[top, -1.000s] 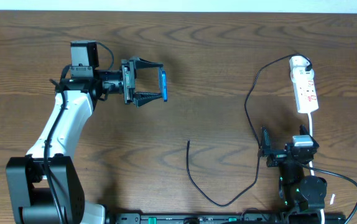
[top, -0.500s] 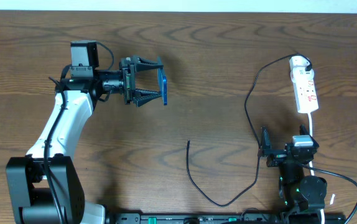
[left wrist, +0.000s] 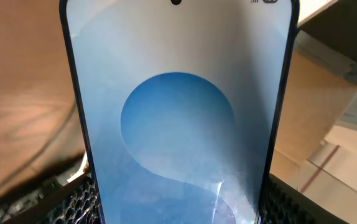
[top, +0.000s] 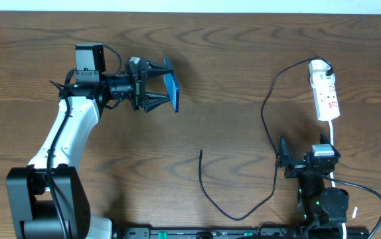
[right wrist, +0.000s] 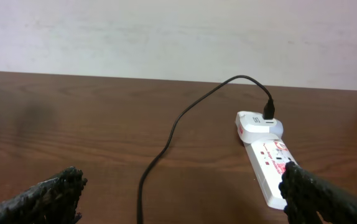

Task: Plug charger to phone and switch on socket
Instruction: 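Rotate the held phone upright, screen facing right, with the left gripper, then raise the right arm and move the open right gripper toward the phone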

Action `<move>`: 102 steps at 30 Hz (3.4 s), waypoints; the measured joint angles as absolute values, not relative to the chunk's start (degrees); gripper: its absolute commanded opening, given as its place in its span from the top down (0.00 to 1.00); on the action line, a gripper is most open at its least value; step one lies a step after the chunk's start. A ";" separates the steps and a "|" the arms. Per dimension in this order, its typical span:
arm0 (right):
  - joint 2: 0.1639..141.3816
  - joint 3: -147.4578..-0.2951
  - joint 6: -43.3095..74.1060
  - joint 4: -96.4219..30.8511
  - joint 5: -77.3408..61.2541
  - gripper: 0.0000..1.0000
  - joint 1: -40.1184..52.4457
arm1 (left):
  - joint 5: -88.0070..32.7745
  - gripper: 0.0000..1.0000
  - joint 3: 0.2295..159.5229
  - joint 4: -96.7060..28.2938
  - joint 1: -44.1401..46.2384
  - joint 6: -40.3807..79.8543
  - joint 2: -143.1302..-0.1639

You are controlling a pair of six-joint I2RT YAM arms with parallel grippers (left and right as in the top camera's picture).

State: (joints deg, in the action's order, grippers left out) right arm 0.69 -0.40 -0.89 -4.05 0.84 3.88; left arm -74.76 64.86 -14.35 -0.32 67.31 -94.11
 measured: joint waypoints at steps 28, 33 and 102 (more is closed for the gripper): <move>0.69 -0.40 -0.89 -4.05 0.84 0.01 3.88 | -61.12 0.93 64.86 -12.40 2.63 58.81 -94.11; 0.69 -0.40 -0.89 -4.08 0.84 0.01 3.88 | -60.84 0.93 64.88 -11.20 3.09 58.41 -94.11; 4.95 -5.37 32.10 23.20 -27.22 0.01 3.88 | -47.66 0.93 64.86 3.25 3.14 66.26 -94.11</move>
State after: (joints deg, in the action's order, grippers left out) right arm 4.95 -5.37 32.10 23.20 -27.22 3.88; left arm -47.66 64.86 3.25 3.14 66.26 -94.11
